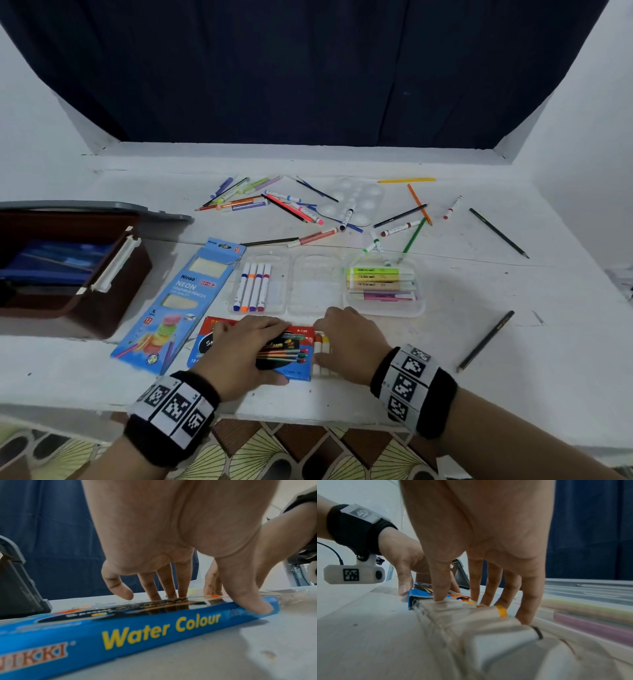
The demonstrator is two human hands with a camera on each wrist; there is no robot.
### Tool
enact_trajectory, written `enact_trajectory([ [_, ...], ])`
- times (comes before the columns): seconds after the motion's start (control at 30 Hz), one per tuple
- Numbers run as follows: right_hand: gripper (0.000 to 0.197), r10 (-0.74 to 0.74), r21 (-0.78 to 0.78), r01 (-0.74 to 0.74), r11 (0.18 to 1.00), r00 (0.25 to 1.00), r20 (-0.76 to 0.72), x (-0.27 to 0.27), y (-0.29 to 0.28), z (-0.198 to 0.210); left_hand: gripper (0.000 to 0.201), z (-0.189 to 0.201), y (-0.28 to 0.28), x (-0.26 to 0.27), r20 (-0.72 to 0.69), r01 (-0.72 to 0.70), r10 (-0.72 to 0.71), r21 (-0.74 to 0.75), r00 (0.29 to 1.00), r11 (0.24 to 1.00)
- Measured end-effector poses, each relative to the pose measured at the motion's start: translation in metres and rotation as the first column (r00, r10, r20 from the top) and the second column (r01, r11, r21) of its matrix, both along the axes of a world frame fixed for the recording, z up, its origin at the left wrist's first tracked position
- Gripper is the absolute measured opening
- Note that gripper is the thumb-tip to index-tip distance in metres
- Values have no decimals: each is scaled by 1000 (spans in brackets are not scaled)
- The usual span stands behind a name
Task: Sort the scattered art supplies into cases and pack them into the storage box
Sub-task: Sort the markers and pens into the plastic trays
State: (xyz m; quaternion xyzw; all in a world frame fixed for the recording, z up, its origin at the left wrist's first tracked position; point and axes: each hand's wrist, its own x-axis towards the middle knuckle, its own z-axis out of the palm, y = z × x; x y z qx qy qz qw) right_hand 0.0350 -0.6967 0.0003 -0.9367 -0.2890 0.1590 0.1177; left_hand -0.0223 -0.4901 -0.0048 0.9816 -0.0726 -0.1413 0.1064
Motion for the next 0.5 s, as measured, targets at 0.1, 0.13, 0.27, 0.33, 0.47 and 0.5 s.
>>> enact_trajectory([
  [0.1,32,-29,21,29,999,1000,-5,2,1,1,87,0,-1,-1,1,-5,5,-4,1000,1000],
  [0.13,36,-34,34,35,999,999,-11,3,0,2,88,0,-1,-1,2,-7,7,-7,1000,1000],
  [0.27,41,-59,134,63,989,998,-31,-1,-18,5,95,-3,11,-6,13,-49,51,-94,999,994],
  [0.33,37,-142,230,146,962,989,-37,-5,-38,5,95,-6,26,-14,76,-137,157,-216,985,967],
  [0.47,43,-289,306,302,903,953,-89,-18,-78,-5,72,-18,61,-36,118,-334,402,-374,908,865],
  [0.5,47,-320,322,337,885,942,-105,-22,-84,-6,65,-19,65,-41,104,-356,428,-399,898,845],
])
